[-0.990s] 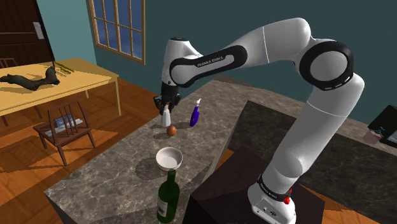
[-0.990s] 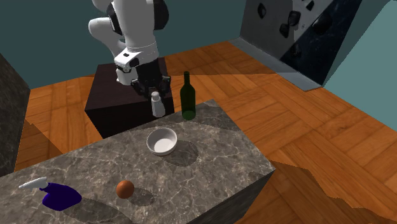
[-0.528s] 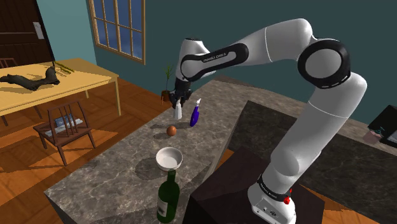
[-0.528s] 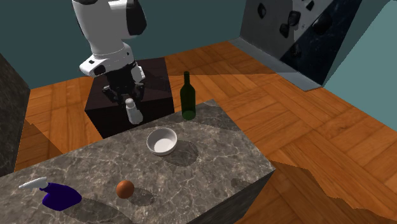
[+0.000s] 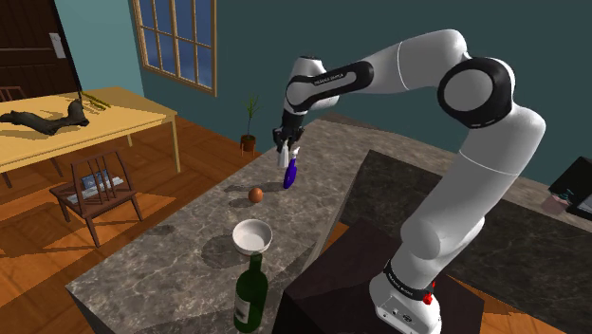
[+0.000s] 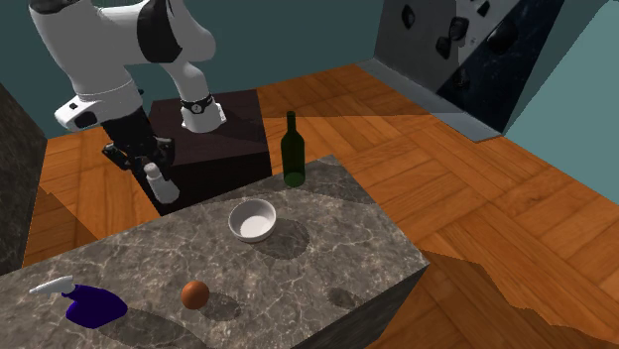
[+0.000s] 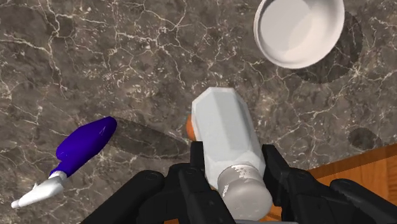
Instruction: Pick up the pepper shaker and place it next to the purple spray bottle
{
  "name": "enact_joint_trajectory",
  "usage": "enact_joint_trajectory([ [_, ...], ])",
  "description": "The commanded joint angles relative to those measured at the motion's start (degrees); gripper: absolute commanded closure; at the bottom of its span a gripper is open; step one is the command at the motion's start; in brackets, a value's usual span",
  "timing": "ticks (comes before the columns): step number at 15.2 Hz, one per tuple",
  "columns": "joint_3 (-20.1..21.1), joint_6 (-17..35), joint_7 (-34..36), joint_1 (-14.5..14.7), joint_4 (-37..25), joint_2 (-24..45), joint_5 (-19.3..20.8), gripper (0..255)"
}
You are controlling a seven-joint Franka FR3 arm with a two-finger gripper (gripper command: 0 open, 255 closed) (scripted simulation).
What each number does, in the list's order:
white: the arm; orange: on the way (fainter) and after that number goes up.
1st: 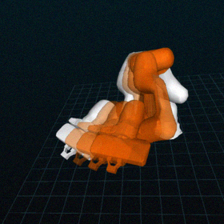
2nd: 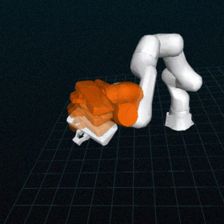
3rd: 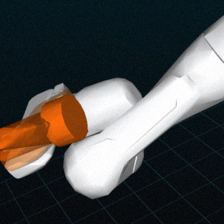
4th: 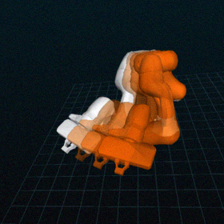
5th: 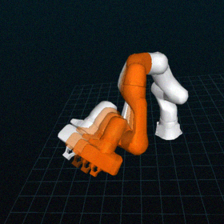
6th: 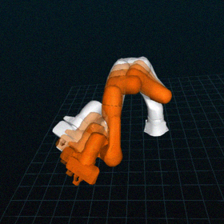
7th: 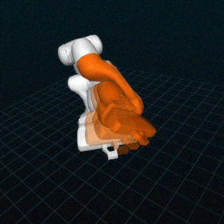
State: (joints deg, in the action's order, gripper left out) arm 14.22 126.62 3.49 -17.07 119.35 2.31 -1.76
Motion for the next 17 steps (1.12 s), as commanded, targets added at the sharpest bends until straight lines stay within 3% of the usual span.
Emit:
enact_joint_trajectory([
  [1, -1.2, -0.5, -2.8, -1.3, -1.1, 0.7, -0.1, 255],
  [9, -5.7, -2.7, -12.7, -6.7, -8.2, 6.1, -0.4, 255],
  [17, -9.1, -6.6, -21.6, -11.8, -19.9, 14.4, -0.8, 255],
])
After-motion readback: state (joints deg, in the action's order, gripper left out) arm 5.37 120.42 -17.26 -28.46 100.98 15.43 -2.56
